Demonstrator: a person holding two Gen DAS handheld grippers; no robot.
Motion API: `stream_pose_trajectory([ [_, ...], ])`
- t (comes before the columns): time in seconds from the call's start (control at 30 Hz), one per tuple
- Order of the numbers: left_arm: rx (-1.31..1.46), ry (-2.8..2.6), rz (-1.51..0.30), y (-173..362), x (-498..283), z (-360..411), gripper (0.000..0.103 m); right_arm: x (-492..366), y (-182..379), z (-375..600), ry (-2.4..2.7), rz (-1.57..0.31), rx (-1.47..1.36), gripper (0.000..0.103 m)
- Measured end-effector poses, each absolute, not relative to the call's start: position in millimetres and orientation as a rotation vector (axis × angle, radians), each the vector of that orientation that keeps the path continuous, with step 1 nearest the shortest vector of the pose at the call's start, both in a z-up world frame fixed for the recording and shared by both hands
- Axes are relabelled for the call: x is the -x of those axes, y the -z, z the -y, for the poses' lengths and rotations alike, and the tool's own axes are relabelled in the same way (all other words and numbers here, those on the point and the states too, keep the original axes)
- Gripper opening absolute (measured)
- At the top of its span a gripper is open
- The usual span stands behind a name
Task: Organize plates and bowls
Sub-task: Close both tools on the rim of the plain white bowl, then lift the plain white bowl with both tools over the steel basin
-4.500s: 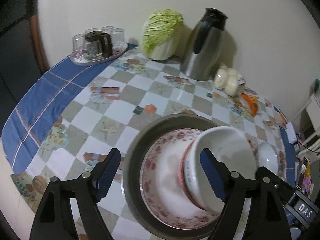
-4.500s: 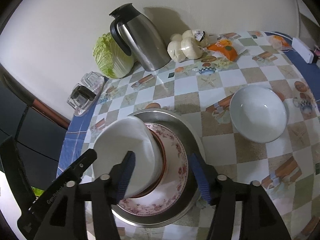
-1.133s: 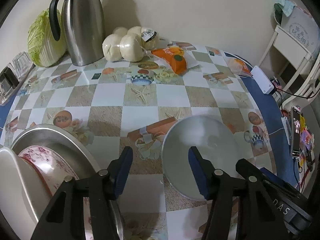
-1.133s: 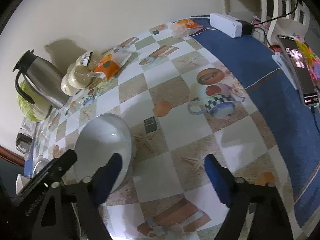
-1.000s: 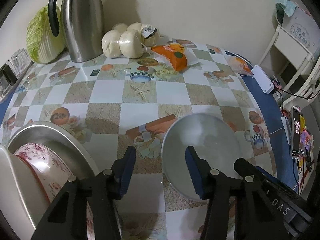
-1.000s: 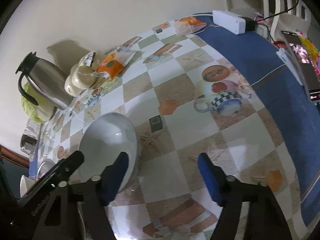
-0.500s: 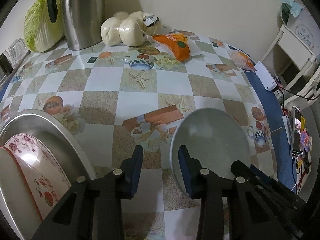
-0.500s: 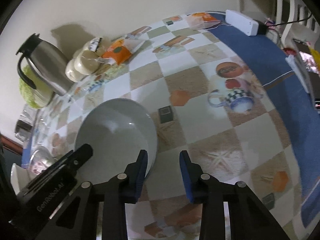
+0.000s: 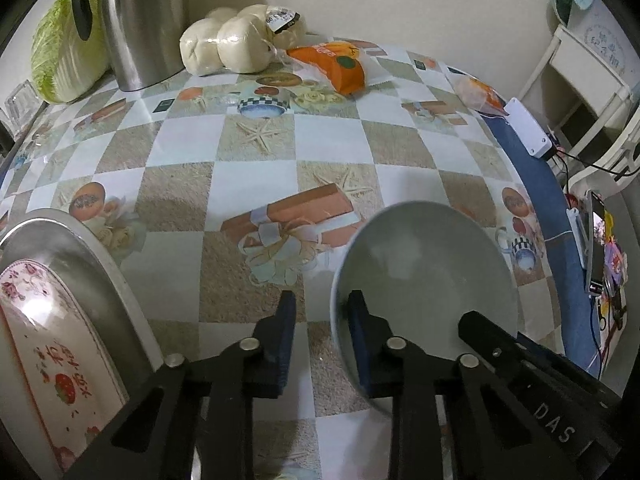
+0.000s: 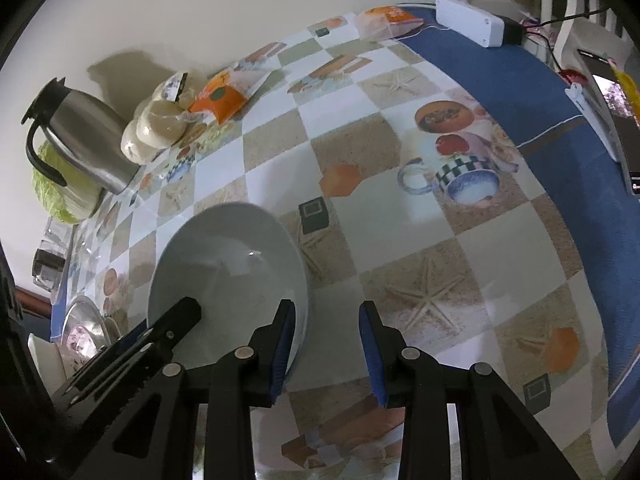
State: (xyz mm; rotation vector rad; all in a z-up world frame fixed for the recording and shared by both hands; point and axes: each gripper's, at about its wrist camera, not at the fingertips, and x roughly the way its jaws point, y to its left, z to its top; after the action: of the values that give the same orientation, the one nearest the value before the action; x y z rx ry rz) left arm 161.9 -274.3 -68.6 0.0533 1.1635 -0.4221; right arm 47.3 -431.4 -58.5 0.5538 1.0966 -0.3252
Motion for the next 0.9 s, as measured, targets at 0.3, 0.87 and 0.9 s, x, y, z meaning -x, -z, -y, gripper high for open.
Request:
stream_pose_trajectory([
  [0.3,-0.036,0.471,-1.170,67,-158,277,0.012,-50,59,424,0.266,-1.096,-0.596,0.019],
  [0.87,0.043,0.507,-1.097,12,-155,255,0.012,-44,20,413,0.261,-1.028,-0.587,0.019],
  [0.9,0.047,0.508,-1.088,6,-154,253,0.012,-44,14,411,0.256,-1.015,-0.582,0.019],
])
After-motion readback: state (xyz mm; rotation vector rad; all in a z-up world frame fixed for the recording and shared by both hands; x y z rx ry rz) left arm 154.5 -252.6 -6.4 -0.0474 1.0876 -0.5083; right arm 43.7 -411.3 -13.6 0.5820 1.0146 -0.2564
